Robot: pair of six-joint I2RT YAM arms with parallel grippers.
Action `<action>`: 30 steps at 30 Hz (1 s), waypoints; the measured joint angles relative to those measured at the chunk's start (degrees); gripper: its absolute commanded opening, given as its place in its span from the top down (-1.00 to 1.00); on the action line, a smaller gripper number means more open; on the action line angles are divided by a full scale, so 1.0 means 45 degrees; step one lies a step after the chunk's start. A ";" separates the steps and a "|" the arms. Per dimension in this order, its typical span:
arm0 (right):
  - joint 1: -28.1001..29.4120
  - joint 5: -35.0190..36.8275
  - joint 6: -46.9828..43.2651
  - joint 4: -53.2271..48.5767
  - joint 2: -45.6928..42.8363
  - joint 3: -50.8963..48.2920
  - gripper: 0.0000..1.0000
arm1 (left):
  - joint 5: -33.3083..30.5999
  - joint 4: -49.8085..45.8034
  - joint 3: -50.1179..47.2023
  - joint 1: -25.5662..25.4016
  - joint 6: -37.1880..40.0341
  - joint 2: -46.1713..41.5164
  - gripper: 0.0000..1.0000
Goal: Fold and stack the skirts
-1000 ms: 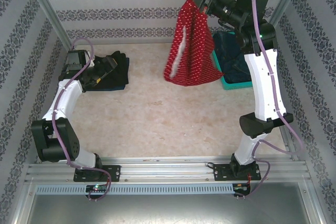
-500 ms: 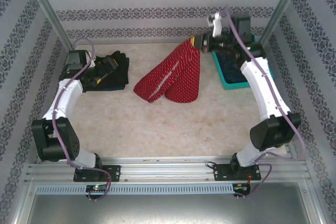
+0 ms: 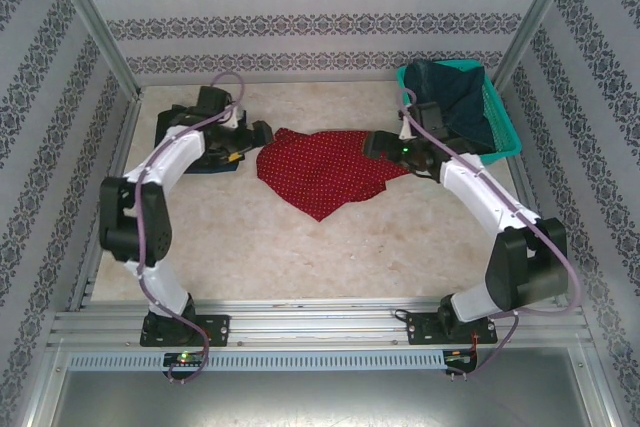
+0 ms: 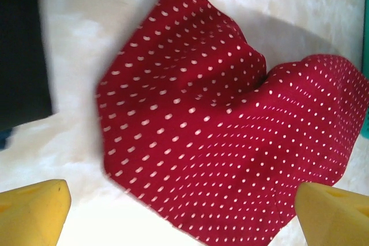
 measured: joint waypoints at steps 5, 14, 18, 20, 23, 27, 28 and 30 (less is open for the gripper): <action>0.1355 0.0729 0.2259 0.1598 0.0544 -0.0889 -0.96 | 0.0325 -0.0049 0.2142 -0.0967 -0.0010 0.2569 -1.00; 0.1729 0.0000 0.4265 0.4143 0.3240 -0.1700 -0.96 | 0.0831 0.0933 0.0806 -0.1258 -0.0860 0.3410 -1.00; 0.1729 -0.0194 0.4517 0.4333 0.4381 -0.1166 -0.96 | 0.1112 0.2283 -0.1569 -0.1350 -0.1588 0.1957 -1.00; 0.1729 -0.0272 0.4507 0.4527 0.4702 -0.0748 -0.96 | 0.1287 0.3011 -0.2628 -0.1467 -0.2016 0.1384 -1.00; 0.1710 -0.0806 0.4235 0.4979 0.5474 0.0185 -0.96 | 0.1433 0.4075 -0.3881 -0.1885 -0.2861 0.0656 -1.00; 0.1472 -0.0928 0.3818 0.5105 0.6115 0.1195 -0.95 | 0.1321 0.4809 -0.4527 -0.3492 -0.4177 0.0209 -1.00; 0.1379 -0.0826 0.3779 0.5100 0.6042 0.1214 -0.96 | 0.1219 0.4945 -0.4653 -0.3939 -0.4483 0.0078 -1.00; 0.1073 -0.0515 0.3682 0.4949 0.5644 0.1146 -0.95 | 0.0850 0.5144 -0.5017 -0.4770 -0.5149 -0.0393 -1.00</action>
